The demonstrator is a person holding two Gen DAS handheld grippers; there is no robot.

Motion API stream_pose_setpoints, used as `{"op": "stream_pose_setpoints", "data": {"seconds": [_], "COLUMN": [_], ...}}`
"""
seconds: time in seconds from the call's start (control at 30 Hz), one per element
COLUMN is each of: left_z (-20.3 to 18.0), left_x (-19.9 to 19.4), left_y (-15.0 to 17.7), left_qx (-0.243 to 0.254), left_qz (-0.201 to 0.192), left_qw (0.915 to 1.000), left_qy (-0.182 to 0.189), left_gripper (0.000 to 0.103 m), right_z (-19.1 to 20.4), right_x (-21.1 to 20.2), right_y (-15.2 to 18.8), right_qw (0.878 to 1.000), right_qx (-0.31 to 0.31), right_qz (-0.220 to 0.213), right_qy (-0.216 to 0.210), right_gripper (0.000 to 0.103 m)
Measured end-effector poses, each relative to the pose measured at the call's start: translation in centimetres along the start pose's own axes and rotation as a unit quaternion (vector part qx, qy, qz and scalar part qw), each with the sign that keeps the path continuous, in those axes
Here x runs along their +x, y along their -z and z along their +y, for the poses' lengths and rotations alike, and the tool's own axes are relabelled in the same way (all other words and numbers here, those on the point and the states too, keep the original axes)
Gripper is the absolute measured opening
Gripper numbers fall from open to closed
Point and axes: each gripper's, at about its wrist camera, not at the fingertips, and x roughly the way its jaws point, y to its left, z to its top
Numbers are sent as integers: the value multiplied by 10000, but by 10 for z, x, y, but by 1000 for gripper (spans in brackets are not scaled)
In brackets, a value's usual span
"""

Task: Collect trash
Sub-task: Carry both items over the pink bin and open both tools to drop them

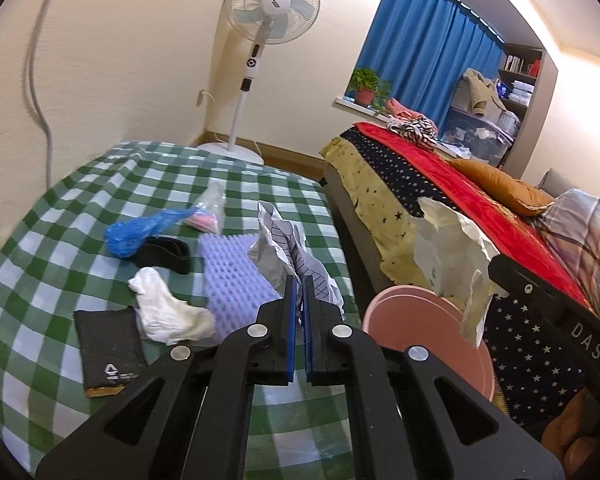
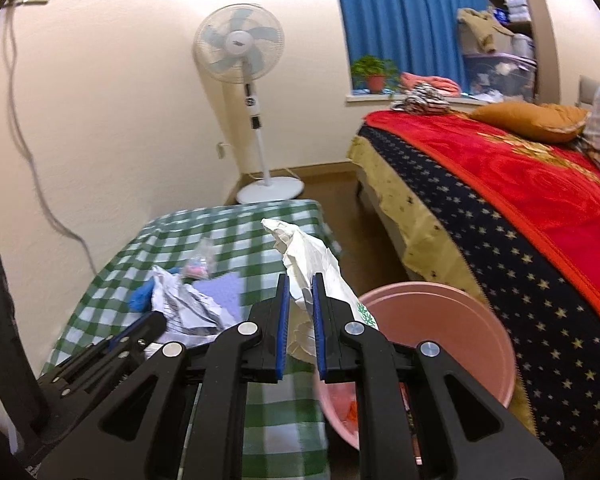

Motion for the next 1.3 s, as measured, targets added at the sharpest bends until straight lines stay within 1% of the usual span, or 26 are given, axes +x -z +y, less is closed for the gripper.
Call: {"op": "stream_pose_setpoints", "data": {"seconds": [0.23, 0.63, 0.9, 1.3], "left_z": [-15, -41, -61, -78], "left_x": [7, 16, 26, 40], "left_y": [2, 7, 16, 27], "left_qx": [41, 200, 388, 663], "left_qz": [59, 186, 326, 467], "left_qw": [9998, 9986, 9964, 9930], "left_qy": [171, 463, 685, 856], "left_gripper": [3, 3, 3, 3], "right_z": [-25, -57, -76, -92], "right_x": [-4, -13, -13, -2], "right_y": [-2, -1, 2, 13], "right_qw": [9991, 9956, 9924, 9893], "right_qx": [211, 519, 699, 819], "right_qz": [-21, -60, -29, 84], "right_qy": [365, 779, 1008, 1207], "right_gripper": [11, 11, 11, 11]}}
